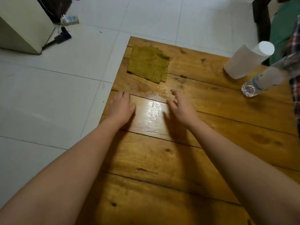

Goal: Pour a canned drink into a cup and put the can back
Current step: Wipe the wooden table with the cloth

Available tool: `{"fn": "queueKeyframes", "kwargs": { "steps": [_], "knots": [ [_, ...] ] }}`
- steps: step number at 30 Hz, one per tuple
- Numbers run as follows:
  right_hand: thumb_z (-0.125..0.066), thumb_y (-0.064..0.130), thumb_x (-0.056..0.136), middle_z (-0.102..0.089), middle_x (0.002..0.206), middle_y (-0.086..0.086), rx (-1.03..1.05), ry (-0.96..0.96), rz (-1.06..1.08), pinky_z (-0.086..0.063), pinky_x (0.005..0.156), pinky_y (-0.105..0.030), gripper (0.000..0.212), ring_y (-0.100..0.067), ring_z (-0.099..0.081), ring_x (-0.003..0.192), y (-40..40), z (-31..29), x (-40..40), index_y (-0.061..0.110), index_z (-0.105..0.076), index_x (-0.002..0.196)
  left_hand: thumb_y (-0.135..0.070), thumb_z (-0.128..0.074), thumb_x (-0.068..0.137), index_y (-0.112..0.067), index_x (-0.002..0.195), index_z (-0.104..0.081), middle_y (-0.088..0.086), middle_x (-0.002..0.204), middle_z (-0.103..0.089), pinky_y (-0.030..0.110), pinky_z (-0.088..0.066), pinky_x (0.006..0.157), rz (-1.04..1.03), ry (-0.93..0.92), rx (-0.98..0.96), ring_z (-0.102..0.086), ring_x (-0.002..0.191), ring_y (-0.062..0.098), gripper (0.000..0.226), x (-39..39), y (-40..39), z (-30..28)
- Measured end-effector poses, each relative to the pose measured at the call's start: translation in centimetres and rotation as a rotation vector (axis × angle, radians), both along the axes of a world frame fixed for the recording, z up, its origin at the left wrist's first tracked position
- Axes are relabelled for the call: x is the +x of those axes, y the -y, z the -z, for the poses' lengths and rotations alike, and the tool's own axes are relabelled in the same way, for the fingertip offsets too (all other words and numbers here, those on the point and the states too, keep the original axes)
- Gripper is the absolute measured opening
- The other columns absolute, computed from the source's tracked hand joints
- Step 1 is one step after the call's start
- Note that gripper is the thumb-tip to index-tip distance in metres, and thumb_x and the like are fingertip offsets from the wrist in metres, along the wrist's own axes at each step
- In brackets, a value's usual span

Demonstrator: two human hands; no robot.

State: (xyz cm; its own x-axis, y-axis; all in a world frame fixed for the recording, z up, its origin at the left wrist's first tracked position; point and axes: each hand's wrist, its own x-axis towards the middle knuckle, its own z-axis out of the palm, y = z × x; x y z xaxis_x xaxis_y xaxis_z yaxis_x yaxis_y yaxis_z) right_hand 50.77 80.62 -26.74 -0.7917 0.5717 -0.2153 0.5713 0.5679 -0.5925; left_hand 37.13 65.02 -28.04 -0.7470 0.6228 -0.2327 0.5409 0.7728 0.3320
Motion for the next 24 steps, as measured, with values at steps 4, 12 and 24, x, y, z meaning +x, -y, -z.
{"fn": "queueKeyframes", "kwargs": {
  "steps": [4,12,24],
  "knots": [
    [-0.048,0.025,0.094,-0.054,0.13,-0.012,-0.143,-0.097,0.223,-0.043,0.098,-0.04,0.043,-0.025,-0.052,0.116,-2.7,2.1,-4.8,0.006,-0.043,0.132,-0.031,-0.048,0.092,-0.005,0.137,-0.034,0.014,0.14,-0.04,0.041,-0.032,0.106,-0.034,-0.049,0.087,-0.037,0.128,0.03,0.053,-3.9,-3.4,1.8],
    [-0.057,0.036,0.087,-0.059,0.117,-0.012,0.007,-0.043,0.363,-0.045,0.091,-0.041,0.04,-0.03,-0.053,0.11,-5.0,5.1,-10.8,0.007,-0.057,0.116,-0.033,-0.047,0.093,-0.008,0.131,-0.043,0.013,0.132,-0.046,0.041,-0.029,0.102,-0.23,-0.118,0.2,-0.037,0.125,0.029,0.045,-8.3,-8.0,3.5],
    [-0.057,0.022,0.087,-0.062,0.091,-0.008,0.021,-0.039,0.362,-0.038,0.07,-0.031,0.01,-0.029,-0.055,0.097,-4.1,5.3,-12.7,0.012,-0.058,0.088,-0.024,-0.049,0.093,-0.013,0.114,-0.056,0.006,0.122,-0.055,0.036,-0.029,0.098,-0.369,-0.064,0.337,-0.043,0.119,0.024,0.024,-9.1,-9.4,4.5]
  ]
}}
